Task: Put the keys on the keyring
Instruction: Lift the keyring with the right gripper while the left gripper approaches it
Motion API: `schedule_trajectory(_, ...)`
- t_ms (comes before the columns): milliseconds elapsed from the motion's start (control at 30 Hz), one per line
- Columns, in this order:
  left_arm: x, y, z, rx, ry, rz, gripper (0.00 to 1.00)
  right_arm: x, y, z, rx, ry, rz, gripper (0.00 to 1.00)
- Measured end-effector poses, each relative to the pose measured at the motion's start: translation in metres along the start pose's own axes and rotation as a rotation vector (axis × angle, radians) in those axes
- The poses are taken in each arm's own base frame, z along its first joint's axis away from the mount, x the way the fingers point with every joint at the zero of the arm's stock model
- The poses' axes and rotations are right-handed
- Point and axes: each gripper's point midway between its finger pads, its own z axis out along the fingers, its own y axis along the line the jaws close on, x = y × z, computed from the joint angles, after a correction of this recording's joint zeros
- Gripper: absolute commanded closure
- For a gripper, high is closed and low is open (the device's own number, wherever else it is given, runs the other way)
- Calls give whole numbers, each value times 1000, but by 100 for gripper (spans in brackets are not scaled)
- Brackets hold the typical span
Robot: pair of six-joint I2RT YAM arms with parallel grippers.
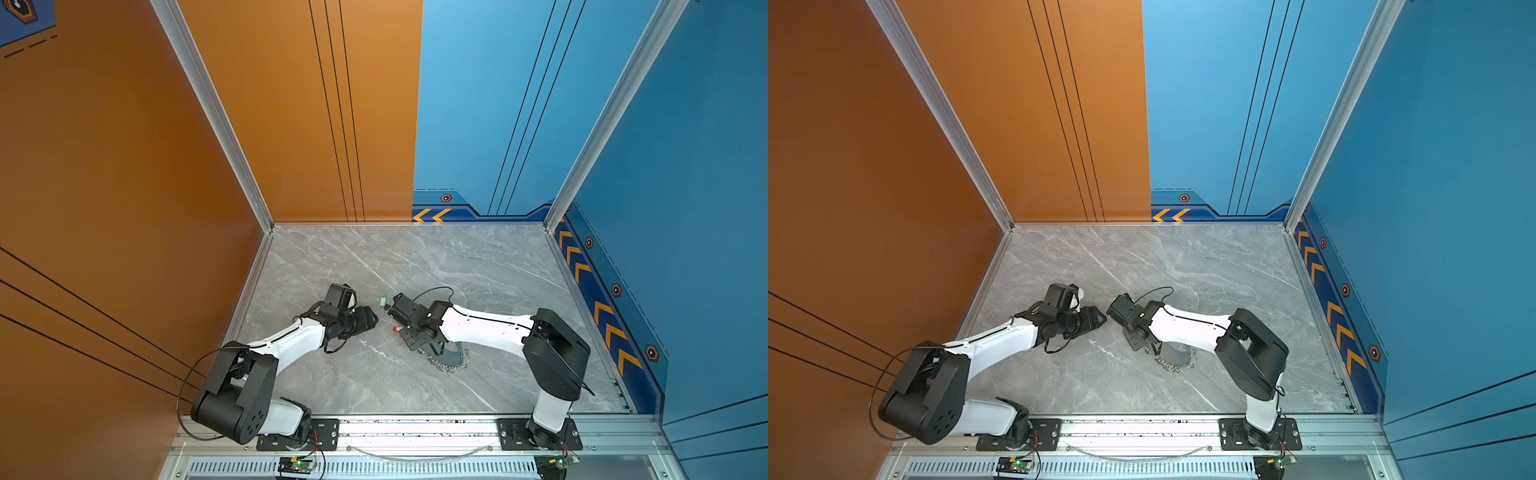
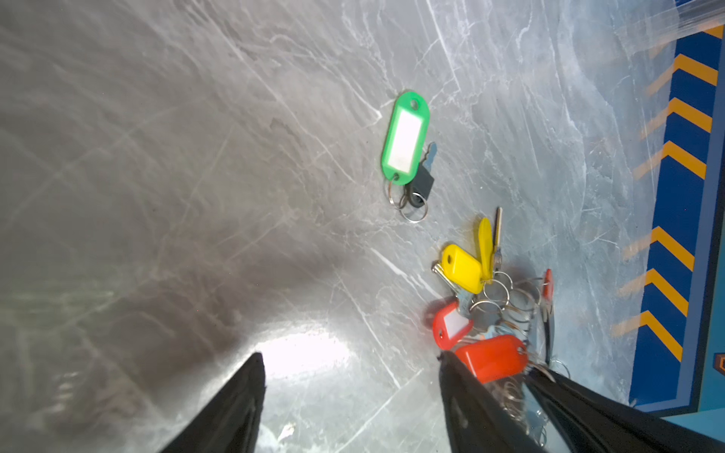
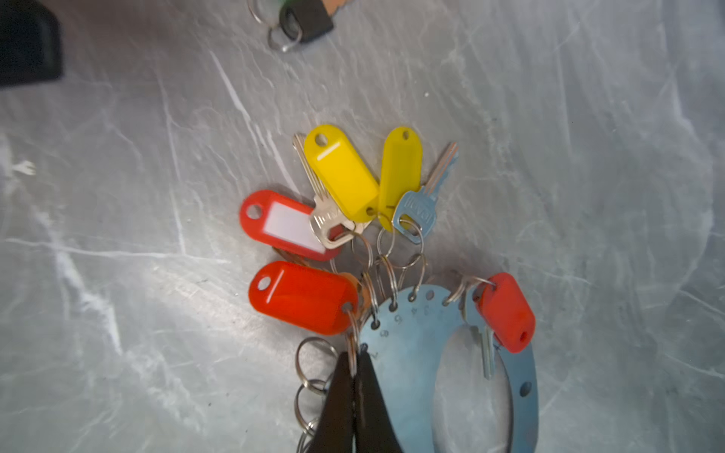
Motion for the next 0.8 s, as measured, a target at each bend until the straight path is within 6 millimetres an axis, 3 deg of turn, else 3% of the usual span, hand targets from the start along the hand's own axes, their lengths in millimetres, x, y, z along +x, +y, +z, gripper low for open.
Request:
schedule_trajectory(233,-6,-54,-44,153,-113,143,32,-28,-8,-52,-88,-162,56,98)
schedule_trajectory(500,9,-113,-86,334,-211,327,43,-42,-13,-81,-191,-264,113,98)
schedule_trajectory(800,34,-134,-87,442,-222,434,45,-54,-11,-97,-274,-320,144,98)
